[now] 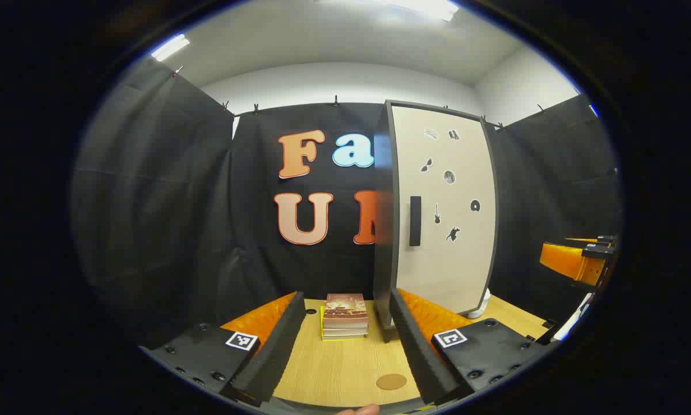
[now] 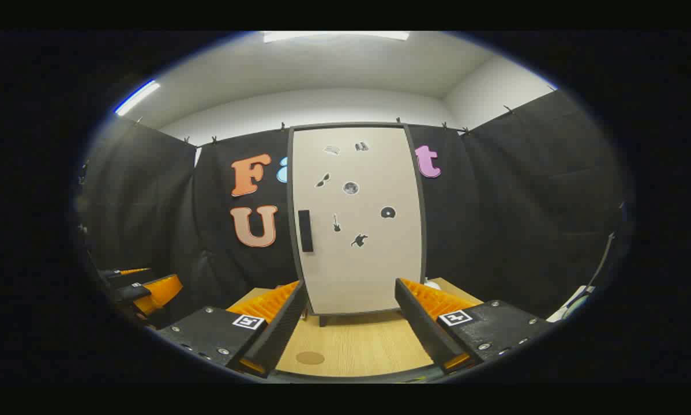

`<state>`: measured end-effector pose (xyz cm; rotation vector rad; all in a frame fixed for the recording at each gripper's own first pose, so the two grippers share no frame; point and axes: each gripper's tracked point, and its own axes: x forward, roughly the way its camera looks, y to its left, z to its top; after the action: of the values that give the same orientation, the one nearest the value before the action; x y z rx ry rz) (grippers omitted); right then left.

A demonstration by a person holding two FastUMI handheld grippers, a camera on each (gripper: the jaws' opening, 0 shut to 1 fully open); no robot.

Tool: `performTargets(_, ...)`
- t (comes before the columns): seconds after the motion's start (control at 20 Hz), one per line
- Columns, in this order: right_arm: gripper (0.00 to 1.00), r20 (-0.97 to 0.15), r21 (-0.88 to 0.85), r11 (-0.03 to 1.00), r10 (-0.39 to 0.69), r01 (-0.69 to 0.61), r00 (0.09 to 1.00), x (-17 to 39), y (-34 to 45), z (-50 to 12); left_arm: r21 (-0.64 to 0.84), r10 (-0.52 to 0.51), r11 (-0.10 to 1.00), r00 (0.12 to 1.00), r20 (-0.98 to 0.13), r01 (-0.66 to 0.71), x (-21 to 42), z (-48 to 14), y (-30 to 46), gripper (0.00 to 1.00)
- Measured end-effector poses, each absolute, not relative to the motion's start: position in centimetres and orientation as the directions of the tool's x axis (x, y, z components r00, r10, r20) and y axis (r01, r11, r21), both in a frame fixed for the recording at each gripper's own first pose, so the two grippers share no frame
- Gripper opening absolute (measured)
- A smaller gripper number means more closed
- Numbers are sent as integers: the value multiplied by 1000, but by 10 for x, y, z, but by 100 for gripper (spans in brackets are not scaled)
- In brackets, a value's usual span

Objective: Open the cabinet door with the right hand, grasp the bottle in the cabinet with the left hand and place it on the coaster, then close the cabinet door with the right hand.

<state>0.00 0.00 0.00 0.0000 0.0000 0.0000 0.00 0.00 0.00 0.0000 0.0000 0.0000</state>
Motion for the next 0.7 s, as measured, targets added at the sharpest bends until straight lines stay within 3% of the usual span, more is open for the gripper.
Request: performTargets(0.7, 94, -37, 2, 1000, -3, 3, 999, 19, 13, -12, 14, 10, 1000, 1000, -14, -10, 14, -11, 17, 95)
